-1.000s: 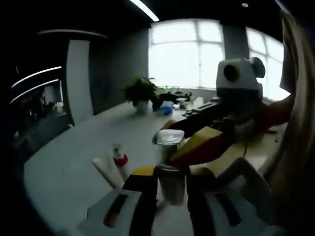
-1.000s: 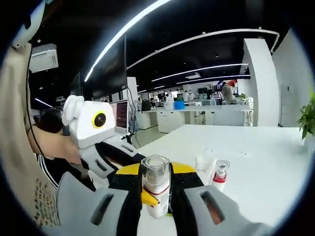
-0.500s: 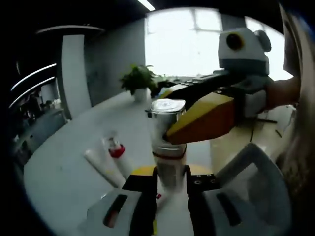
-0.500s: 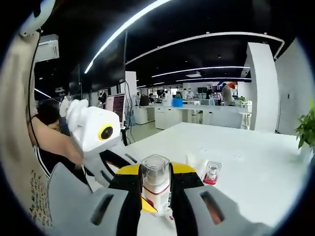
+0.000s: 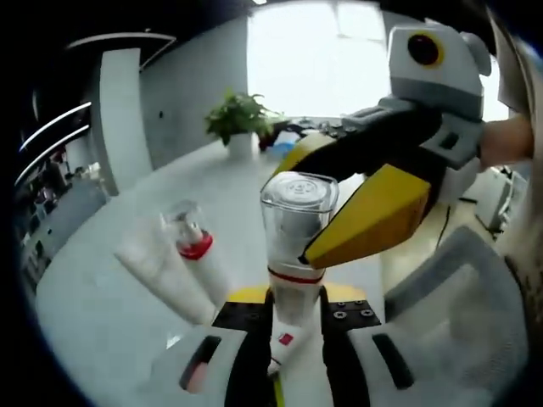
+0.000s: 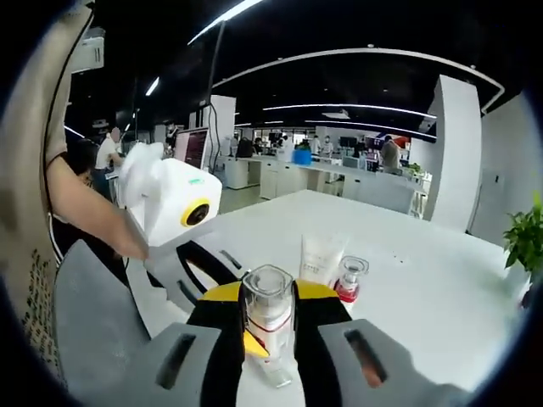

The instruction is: Arrange the skincare products in the storage area until every visible bottle or jar stands upright without overlapping.

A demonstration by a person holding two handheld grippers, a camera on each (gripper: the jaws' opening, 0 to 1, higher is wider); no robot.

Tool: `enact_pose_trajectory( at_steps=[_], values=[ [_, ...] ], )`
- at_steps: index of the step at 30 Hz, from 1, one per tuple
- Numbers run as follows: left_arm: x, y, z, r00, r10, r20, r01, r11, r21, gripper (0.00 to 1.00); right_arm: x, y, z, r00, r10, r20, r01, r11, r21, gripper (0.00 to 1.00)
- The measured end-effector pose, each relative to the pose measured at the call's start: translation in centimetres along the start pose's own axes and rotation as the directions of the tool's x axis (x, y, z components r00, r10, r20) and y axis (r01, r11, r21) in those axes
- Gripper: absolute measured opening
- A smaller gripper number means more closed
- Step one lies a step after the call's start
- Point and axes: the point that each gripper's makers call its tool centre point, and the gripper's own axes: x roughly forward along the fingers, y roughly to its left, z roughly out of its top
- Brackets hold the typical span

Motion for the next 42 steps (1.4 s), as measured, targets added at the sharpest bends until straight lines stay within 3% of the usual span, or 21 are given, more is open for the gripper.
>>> enact_pose_trajectory(
  at_steps=[23,30,42],
  values=[
    [6.4,3.8,-5.4,0.995,-0.027,-0.100,0.024,0.999,-0.030,0.19,4.4,-3.9,-7.2,0.995,-0.026,-0.094,0.031,0.998,0.048,0.20],
    [7.0,4.0,-6.3,0.992,-0.043,-0.116,0.040,0.999,-0.023,0.19,4.9,-4.1,-8.2,0.994,-0.029,-0.106,0.036,0.997,0.063,0.21],
    [7.4,4.4,-5.8,0.993,-0.074,-0.088,0.074,0.997,-0.003,0.19,5.2,-4.9,-8.1,0.994,-0.071,-0.086,0.077,0.994,0.074,0.22]
  ],
)
